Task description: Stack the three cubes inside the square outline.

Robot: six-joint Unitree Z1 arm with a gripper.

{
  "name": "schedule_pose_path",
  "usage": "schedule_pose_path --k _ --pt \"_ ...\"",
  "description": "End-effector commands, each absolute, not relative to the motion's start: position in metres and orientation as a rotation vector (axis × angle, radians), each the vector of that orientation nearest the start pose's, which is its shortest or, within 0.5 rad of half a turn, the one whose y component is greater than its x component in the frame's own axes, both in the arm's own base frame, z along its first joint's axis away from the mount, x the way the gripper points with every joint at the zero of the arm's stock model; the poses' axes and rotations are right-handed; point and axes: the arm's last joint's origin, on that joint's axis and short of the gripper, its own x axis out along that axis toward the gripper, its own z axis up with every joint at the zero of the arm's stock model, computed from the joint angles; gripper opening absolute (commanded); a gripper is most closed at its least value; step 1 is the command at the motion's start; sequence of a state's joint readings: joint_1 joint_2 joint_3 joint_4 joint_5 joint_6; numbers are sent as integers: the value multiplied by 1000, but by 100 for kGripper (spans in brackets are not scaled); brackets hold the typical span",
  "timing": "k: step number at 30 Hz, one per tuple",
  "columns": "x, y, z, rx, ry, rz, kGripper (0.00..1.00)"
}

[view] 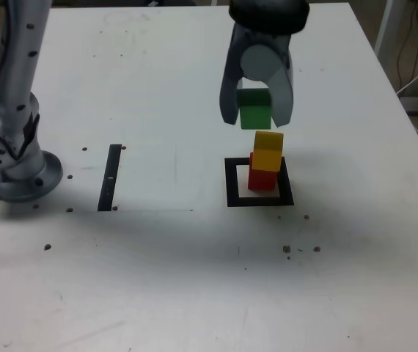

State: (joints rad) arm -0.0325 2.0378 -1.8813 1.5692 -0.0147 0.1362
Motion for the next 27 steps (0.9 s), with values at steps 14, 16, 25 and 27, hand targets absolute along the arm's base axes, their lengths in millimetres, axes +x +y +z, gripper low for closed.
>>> schedule_pose_path --k 14,16,25,27 --pt "378 -17 306 126 1751 -181 31" --pt "379 -18 305 128 1752 -182 31" --pt "382 -19 301 131 1758 -185 31" --pt "383 -19 300 132 1760 -185 31"
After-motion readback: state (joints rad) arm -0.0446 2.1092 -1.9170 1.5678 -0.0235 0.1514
